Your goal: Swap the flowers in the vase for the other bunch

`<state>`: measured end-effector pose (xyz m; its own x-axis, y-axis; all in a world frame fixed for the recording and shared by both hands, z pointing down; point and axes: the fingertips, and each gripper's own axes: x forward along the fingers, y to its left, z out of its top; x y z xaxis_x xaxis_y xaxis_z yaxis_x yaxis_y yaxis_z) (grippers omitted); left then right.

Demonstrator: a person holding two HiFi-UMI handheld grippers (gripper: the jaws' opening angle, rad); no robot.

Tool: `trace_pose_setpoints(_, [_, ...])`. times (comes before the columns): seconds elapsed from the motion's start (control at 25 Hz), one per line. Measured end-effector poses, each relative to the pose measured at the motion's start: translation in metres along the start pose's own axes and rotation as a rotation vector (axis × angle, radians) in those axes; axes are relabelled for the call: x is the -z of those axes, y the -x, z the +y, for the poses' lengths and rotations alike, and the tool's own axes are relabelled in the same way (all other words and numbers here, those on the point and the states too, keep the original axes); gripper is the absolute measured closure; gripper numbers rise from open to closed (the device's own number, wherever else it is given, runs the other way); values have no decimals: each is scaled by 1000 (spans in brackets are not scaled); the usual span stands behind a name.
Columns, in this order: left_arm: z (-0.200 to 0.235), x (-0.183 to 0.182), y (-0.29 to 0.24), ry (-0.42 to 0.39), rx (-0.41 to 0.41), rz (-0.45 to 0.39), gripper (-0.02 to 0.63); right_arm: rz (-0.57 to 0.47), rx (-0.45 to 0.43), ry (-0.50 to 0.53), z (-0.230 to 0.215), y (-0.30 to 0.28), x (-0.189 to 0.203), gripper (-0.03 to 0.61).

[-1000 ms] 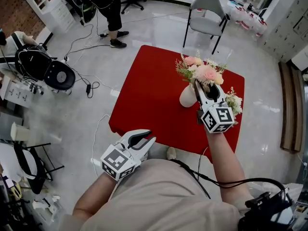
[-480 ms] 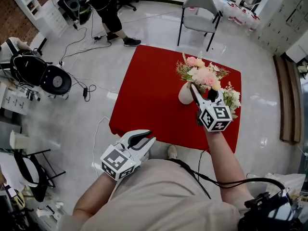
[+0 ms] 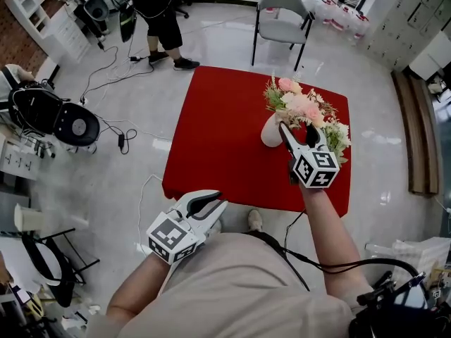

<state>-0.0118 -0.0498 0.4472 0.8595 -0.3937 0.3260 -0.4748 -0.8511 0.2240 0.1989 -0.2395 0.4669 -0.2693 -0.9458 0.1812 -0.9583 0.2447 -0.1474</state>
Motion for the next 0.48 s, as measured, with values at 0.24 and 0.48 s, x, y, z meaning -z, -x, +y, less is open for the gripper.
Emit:
trace_pose_setpoints(0.24, [-2,6,10,-7,33,1,557,26,45,-10,3,15,12,225])
trace_pose_setpoints(0.48, [-2,15,20,-2,75,16,557,56,94,-20,8,33,27,227])
